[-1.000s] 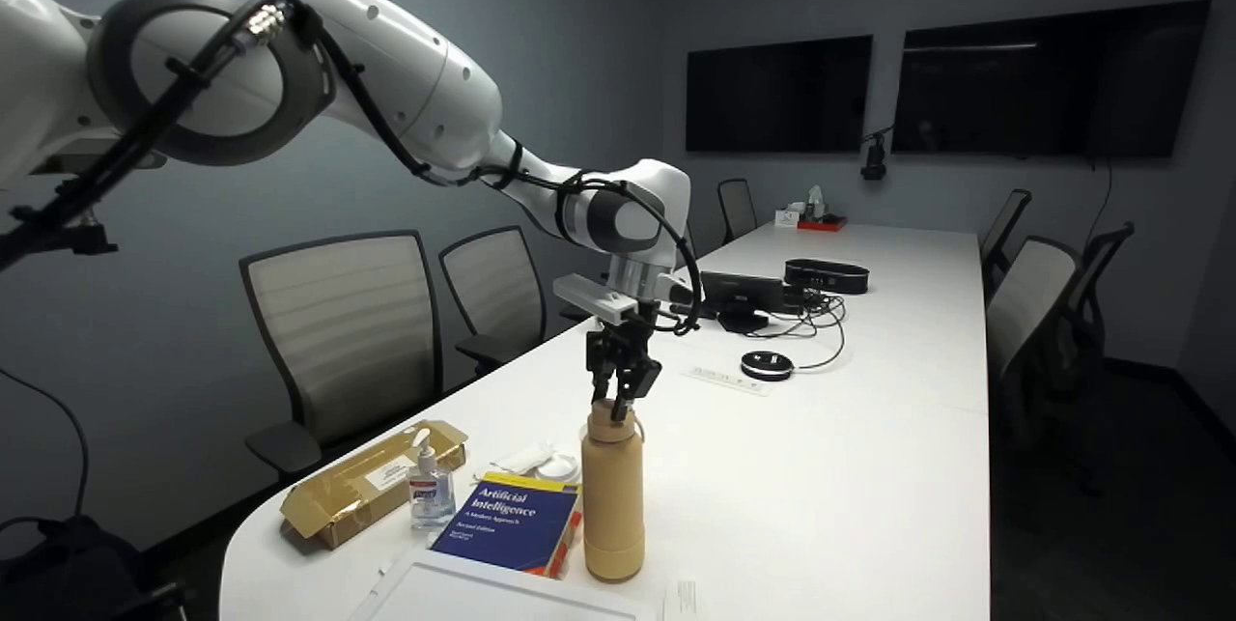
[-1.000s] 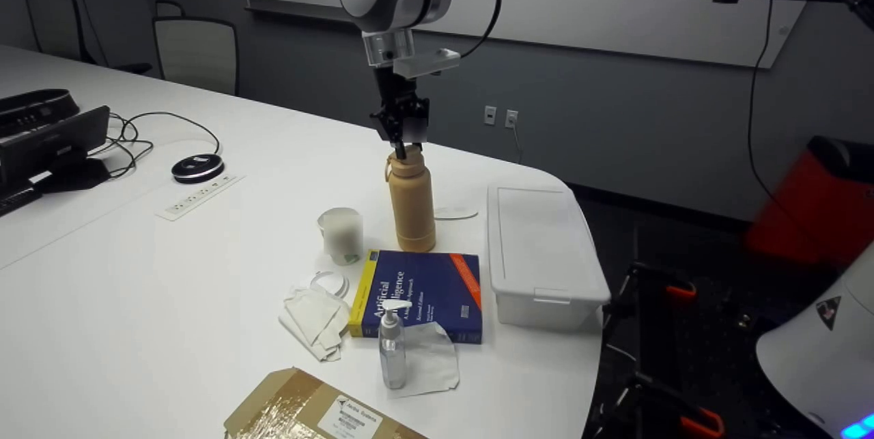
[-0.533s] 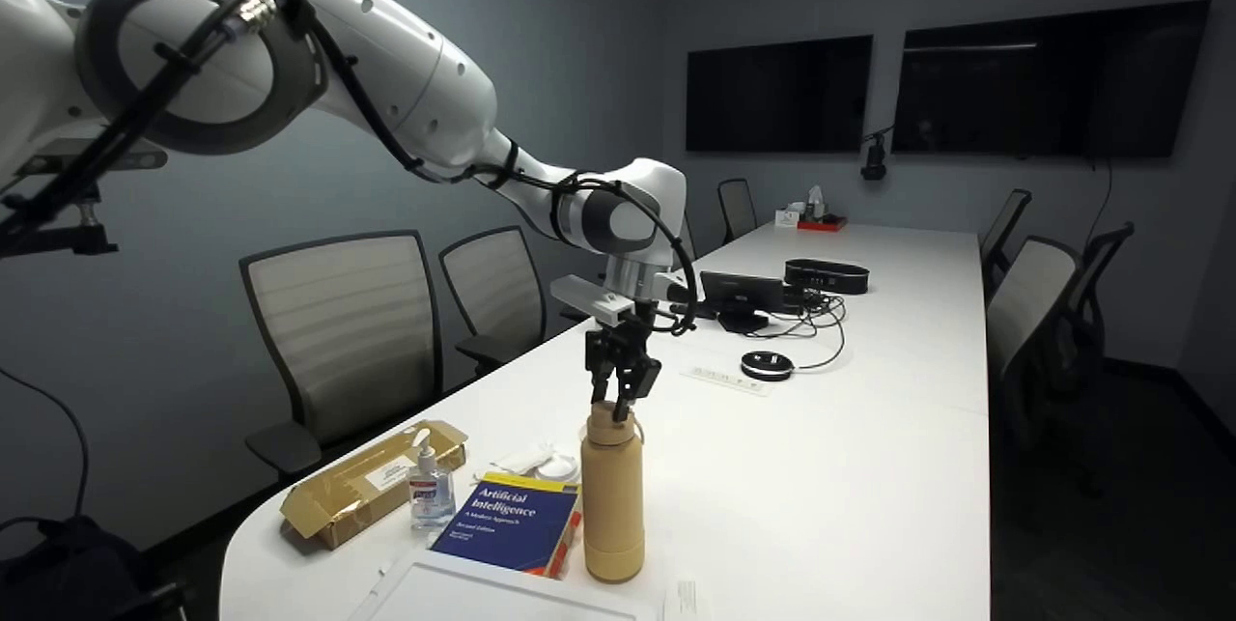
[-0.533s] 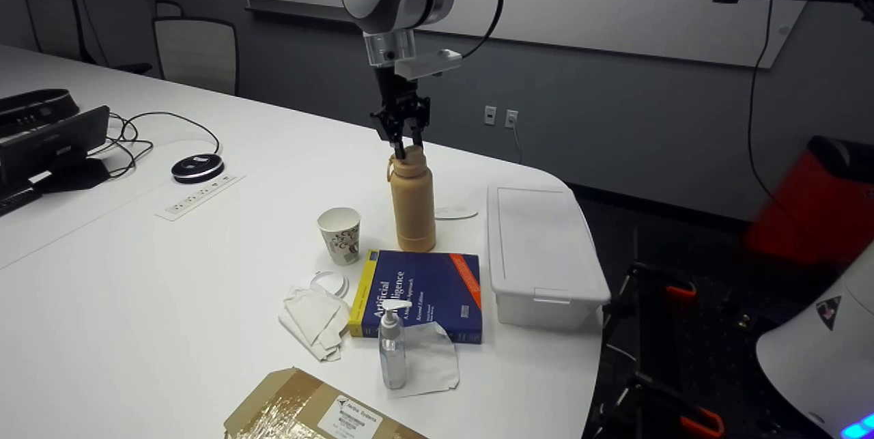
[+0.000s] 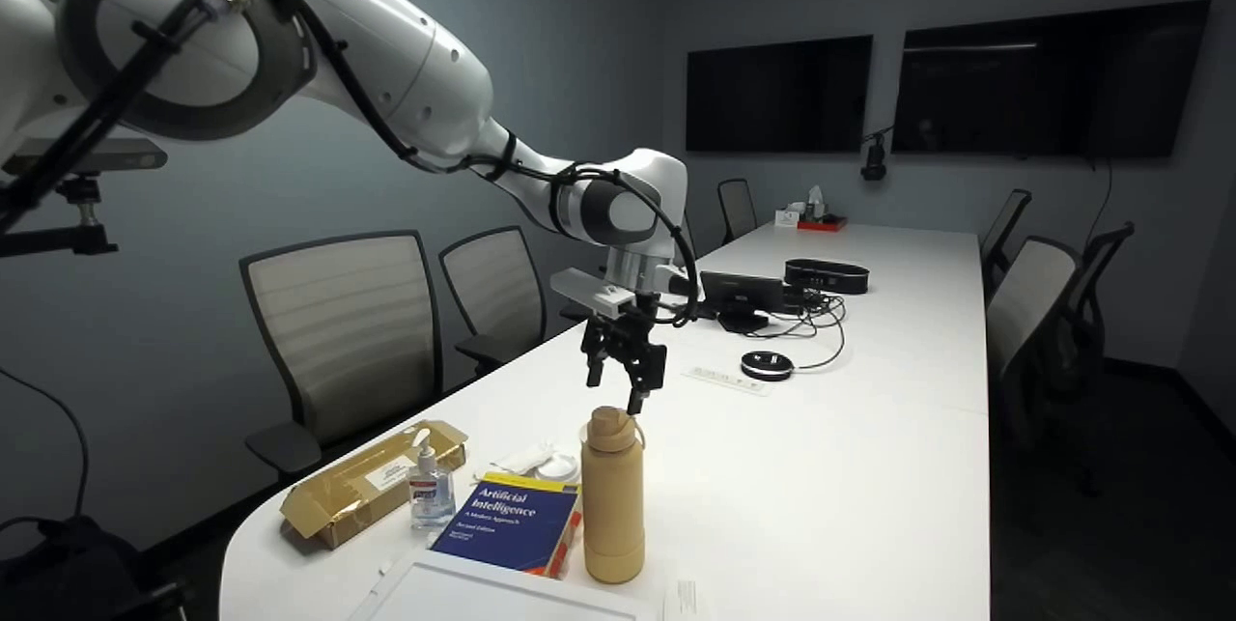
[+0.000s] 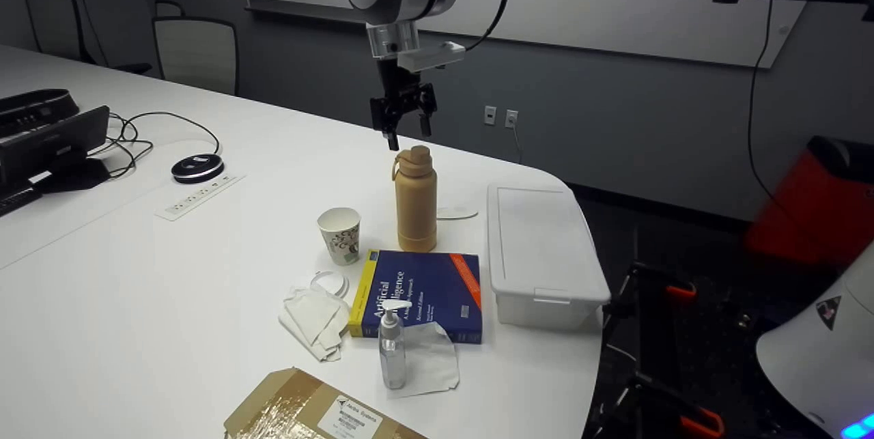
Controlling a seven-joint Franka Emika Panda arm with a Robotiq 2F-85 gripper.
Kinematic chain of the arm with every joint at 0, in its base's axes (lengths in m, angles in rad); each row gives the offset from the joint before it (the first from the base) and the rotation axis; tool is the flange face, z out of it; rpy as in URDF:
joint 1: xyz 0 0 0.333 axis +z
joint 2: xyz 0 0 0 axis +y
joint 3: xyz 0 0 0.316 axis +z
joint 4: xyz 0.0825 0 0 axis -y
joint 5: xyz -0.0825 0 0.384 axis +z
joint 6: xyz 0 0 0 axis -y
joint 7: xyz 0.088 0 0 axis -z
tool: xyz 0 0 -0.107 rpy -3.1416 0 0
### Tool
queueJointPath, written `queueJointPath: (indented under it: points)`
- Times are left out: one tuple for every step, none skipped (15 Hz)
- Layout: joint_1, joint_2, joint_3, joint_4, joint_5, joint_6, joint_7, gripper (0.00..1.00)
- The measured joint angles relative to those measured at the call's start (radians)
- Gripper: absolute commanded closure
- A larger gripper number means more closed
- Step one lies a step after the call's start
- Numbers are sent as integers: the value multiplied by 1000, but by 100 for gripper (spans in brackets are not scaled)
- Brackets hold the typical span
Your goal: Remove the lid from the beige bottle.
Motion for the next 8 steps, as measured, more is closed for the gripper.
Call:
queueJointPath:
  points:
    - [1, -7, 0, -1, 0, 0, 0, 0]
    - [4, -16, 0, -2, 0, 0, 5, 0]
    - [9, -29, -1, -6, 0, -1, 19, 0]
    - [16, -46, -1, -14, 0, -1, 41, 0]
    - [25, -68, -3, -25, 0, -1, 71, 0]
    - [35, -91, -7, -36, -1, -2, 101, 0]
    - [46, -116, -11, -50, -1, -2, 132, 0]
    - [57, -141, -15, -65, -1, -3, 161, 0]
